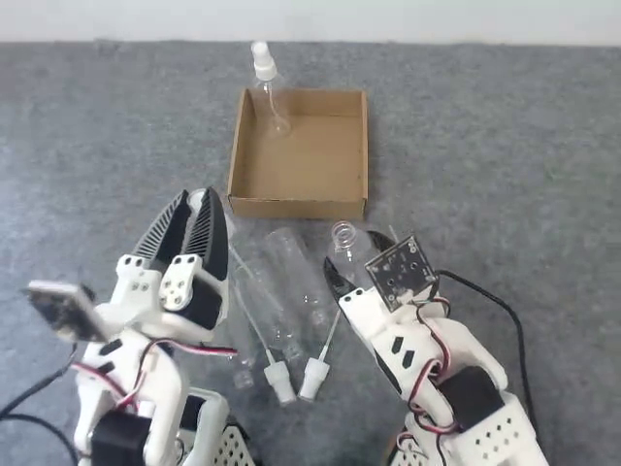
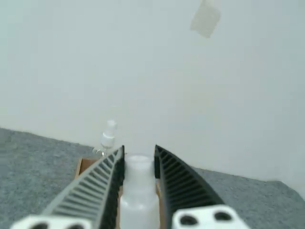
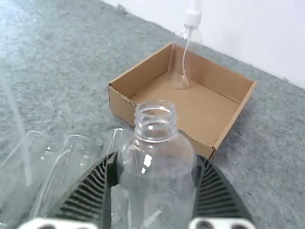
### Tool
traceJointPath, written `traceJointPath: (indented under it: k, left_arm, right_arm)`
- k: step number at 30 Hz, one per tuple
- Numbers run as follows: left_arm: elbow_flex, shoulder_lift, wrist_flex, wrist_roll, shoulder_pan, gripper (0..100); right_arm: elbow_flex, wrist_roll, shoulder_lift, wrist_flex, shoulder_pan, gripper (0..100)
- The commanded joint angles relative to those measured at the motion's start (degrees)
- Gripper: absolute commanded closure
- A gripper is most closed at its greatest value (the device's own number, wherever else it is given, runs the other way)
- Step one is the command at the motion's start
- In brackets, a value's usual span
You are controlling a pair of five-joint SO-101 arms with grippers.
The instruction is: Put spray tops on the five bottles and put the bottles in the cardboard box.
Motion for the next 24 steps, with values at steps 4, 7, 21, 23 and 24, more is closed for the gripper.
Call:
traceJointPath:
  k: [4, 7, 21, 23, 24]
  left_arm:
    - [-2.1, -2.3, -5.5, 0.7, 0.2, 99]
    - [-4.4, -2.1, -5.5, 0.7, 0.2, 99]
    - [-9.6, -2.1, -9.1, 0.5, 4.7, 99]
    - [-9.8, -2.1, -9.9, 0.5, 6.1, 99]
    - [-9.8, -2.1, -10.4, 0.5, 6.7, 99]
  right_arm:
    - [1.9, 0.7, -5.1, -1.8, -0.5, 91.9]
    - [3.4, 0.7, -7.5, -1.8, -0.5, 91.9]
    - [8.5, 0.7, -15.4, -1.8, -0.7, 91.7]
    - [8.7, 0.6, -15.4, -1.8, -0.7, 91.6]
    - [8.7, 0.6, -15.4, -1.8, -0.7, 91.6]
